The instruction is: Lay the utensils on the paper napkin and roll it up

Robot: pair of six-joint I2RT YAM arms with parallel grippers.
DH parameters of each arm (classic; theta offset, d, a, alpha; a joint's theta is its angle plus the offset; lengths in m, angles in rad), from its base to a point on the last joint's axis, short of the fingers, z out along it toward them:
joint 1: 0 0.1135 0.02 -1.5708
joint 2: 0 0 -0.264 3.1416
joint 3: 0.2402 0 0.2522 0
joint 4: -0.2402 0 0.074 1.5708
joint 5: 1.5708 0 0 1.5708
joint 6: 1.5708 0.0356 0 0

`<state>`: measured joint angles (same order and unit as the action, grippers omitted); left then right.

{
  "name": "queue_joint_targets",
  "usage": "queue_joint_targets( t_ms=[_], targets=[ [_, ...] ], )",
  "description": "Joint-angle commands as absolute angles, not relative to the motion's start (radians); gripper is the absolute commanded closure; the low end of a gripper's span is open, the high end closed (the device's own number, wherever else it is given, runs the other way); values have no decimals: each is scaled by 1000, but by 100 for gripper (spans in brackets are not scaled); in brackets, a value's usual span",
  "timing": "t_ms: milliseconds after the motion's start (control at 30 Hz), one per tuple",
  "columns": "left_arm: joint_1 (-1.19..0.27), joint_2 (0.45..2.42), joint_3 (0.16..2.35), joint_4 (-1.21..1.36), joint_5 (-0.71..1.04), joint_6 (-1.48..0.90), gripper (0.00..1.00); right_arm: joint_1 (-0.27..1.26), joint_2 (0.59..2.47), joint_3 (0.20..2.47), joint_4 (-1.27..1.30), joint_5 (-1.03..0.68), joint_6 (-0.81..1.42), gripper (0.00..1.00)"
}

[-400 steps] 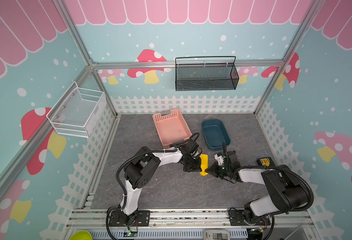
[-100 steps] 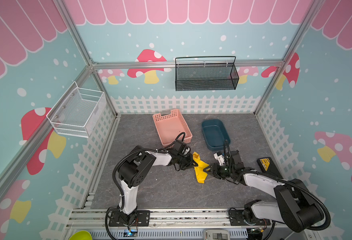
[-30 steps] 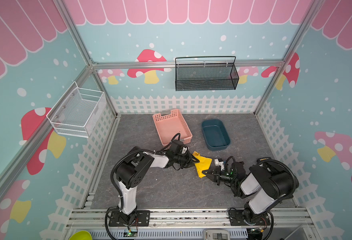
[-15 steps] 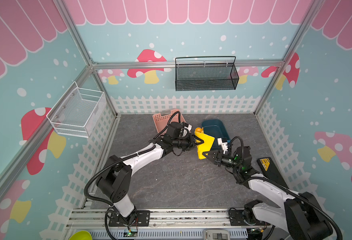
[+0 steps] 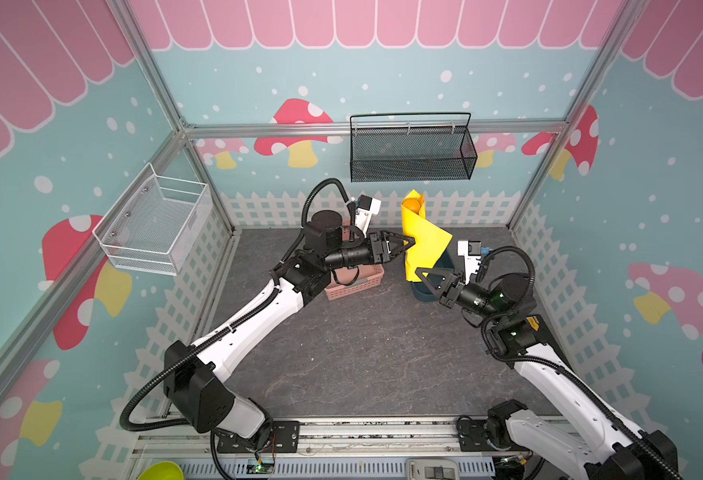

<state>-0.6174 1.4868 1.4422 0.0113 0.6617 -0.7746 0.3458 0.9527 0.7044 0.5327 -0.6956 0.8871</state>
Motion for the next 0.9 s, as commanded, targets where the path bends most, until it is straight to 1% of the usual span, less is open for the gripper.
queue_joint_targets(
  t_ms=[0,133,300,367,533,733,867],
  targets=[
    [-616,1456,1451,81,681,-676,34,338,927,734,647,-716,789,100],
    [-615,1423,1425,155,710,-647,32,339,918,743,746,-754,782,100],
    [-621,1392,1385,327,825,-649,29,340,899,760,818,-791,744,100],
    [-630,1369,1358,387,841,-632,27,340,905,779,826,-820,748,100],
    [-662,1359,1407,243,835,-503,26,340,927,783,948,-899,801,100],
    [-709,1384,1476,117,830,-421,25,342,945,781,998,-915,843,100],
    [-729,1389,1490,95,834,-393,27,342,952,777,997,-915,856,100]
  ],
)
